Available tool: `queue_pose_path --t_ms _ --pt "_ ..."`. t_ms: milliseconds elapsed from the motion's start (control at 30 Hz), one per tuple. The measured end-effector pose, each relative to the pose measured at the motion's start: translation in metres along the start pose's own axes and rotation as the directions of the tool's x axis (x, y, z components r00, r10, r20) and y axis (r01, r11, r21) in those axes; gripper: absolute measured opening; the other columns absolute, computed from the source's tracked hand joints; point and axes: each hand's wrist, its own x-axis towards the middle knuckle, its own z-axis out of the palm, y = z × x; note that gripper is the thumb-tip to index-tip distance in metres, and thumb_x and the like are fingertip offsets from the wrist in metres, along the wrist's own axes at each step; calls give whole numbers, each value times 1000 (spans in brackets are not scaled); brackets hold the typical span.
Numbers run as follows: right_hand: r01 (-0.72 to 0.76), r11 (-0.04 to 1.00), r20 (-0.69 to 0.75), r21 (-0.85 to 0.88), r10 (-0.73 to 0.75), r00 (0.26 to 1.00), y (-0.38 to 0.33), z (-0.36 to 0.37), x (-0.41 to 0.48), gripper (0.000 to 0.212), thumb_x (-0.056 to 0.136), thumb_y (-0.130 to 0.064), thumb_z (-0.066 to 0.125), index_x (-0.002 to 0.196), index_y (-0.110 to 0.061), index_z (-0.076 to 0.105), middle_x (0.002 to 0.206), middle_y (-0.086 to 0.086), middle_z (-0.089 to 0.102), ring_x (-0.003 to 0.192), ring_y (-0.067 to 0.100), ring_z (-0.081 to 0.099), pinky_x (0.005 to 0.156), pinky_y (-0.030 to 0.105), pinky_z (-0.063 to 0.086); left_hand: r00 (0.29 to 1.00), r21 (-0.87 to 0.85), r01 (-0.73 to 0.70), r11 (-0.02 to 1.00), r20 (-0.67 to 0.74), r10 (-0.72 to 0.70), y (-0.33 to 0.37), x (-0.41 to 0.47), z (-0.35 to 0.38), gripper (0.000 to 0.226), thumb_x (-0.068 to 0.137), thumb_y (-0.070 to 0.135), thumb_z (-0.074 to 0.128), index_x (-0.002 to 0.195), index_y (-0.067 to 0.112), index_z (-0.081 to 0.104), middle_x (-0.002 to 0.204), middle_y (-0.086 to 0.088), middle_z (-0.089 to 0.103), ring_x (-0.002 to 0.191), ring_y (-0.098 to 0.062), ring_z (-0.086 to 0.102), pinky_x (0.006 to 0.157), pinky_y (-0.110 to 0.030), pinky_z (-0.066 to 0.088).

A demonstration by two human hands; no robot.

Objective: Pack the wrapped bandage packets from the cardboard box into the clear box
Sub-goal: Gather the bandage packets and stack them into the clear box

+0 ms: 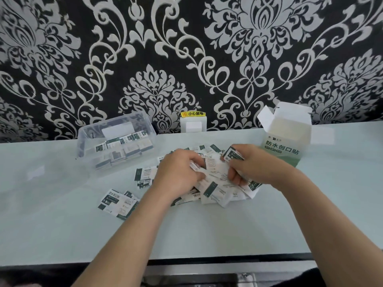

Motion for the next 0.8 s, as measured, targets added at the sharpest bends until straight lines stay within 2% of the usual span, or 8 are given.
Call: queue_pose_path --t_ms 200,300,400,500,567,633,700,800 --pt "7 912 -38 410 9 999 -5 5 2 17 100 -4 43 98 -8 59 75 18 62 51 20 54 50 30 46 999 -253 -10 967 -48 -2 -13 0 -39 21 83 11 74 83 33 71 112 9 66 92 -12 65 85 -31 54" --pt "30 931 -95 364 5 995 -7 8 5 15 100 -14 48 101 -7 61 71 12 60 49 16 52 48 25 43 996 -272 -28 962 -84 5 -20 1 -50 22 84 9 73 85 30 72 110 12 64 93 -2 60 72 -16 45" --pt "51 978 -124 203 -26 992 -8 13 8 19 100 -22 50 102 -6 61 74 9 61 43 10 49 44 20 41 994 -275 -23 961 -109 -8 -27 3 -51 23 84 8 72 87 30 72 120 9 61 104 -7 57 82 -18 39" --pt "9 947 -141 320 38 989 -11 21 14 21 102 -19 44 107 -8 61 78 11 60 47 13 49 47 24 43 982 -262 -43 964 -190 -8 -29 3 -52 23 86 8 70 90 31 71 114 10 63 84 0 55 65 -8 37" --pt "-76 767 -101 637 180 979 -13 23 19 22 102 -18 43 113 -6 58 77 12 60 52 16 50 51 28 45 943 -309 -86 947 -332 -23 -27 2 -53 27 87 9 68 88 36 69 104 15 65 71 2 54 58 -16 47" --pt "-158 472 37 867 255 966 -18 25 21 27 102 -23 44 116 -3 55 74 14 61 53 18 52 49 29 45 861 -333 -205 920 -508 8 -21 -3 -52 29 88 9 68 86 38 67 93 25 63 68 4 56 63 -24 55" --pt "-217 255 168 942 199 966 -24 33 22 43 100 -40 43 116 -2 55 76 14 61 53 17 52 47 28 46 732 -142 -406 903 -643 228 -16 -7 -47 22 88 7 67 94 28 71 88 22 66 74 0 62 71 -27 57" --pt "-220 207 229 953 -17 973 -32 43 23 73 93 -67 33 121 -4 57 82 10 60 63 17 53 61 28 46 530 277 -600 751 -566 632 -11 -10 -28 15 86 1 64 97 7 73 86 -3 73 78 -22 67 68 -42 57"
